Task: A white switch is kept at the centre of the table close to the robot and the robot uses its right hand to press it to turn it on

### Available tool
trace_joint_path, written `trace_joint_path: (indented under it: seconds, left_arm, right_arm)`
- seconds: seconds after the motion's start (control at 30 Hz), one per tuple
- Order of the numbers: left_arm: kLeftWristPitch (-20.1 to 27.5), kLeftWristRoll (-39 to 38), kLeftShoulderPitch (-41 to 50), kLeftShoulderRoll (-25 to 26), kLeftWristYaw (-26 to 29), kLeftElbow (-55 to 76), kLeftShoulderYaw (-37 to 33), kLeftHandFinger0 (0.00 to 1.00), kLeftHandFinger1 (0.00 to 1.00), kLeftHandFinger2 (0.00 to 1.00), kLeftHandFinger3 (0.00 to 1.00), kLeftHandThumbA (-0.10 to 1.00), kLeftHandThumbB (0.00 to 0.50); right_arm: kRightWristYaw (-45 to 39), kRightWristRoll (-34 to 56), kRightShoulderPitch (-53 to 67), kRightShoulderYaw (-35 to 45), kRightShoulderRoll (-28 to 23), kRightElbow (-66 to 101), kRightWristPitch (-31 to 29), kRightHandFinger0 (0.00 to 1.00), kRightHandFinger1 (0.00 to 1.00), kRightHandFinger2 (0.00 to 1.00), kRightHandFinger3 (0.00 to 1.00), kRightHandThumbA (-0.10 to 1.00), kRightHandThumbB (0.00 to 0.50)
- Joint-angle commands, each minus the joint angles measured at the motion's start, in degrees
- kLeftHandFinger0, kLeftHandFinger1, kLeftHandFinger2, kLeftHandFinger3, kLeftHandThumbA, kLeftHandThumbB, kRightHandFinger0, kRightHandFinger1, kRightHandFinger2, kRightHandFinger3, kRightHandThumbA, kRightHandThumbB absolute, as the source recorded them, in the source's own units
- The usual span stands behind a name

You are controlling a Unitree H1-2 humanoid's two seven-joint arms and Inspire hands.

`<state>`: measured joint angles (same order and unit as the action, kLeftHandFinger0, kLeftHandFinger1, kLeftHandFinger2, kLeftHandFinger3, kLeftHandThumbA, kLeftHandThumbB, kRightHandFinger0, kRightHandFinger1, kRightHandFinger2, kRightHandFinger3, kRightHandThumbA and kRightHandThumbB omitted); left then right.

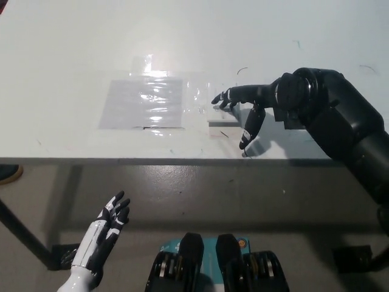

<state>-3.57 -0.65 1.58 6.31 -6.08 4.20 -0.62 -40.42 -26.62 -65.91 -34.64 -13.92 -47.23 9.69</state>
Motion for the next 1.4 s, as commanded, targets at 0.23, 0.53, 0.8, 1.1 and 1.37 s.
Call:
trace_joint_path:
  seconds: [0.23,0.53,0.8,1.1,1.37]
  left_arm:
    - [0.08,0.51,-0.92,0.47,-0.23,1.91,-0.36,1.0,1.0,1.0,1.0,0.84,0.105]
    - [-0.41,0.41,-1.1,0.61,-0.41,2.18,-0.38,1.0,1.0,1.0,1.0,0.83,0.112]
    - [-0.11,0.3,-1.32,0.69,-0.42,2.1,-0.25,1.0,1.0,1.0,1.0,0.83,0.105]
    - [-0.19,-0.13,-0.75,0.59,-0.56,1.9,-0.22,1.0,1.0,1.0,1.0,0.83,0.103]
    - [-0.39,0.6,-0.57,0.96,-0.61,2.04,-0.52,1.0,1.0,1.0,1.0,0.84,0.068]
  right_arm:
    - [1.96,-2.8,-2.54,-0.9,2.39,-4.77,-2.71,1.0,1.0,1.0,1.0,1.0,0.279]
    - [3.81,-4.02,-1.29,-1.59,3.67,-8.56,-4.63,1.0,1.0,1.0,1.0,1.0,0.25]
    - [4.38,-4.18,-1.64,-1.45,3.97,-9.72,-5.19,1.0,1.0,1.0,1.0,1.0,0.292]
    - [-1.04,-1.68,-7.96,2.1,1.33,-3.07,-2.21,1.0,1.0,1.0,1.0,1.0,0.335]
    - [-4.08,-0.01,-11.62,6.64,0.61,1.31,2.76,1.0,1.0,1.0,1.0,1.0,0.268]
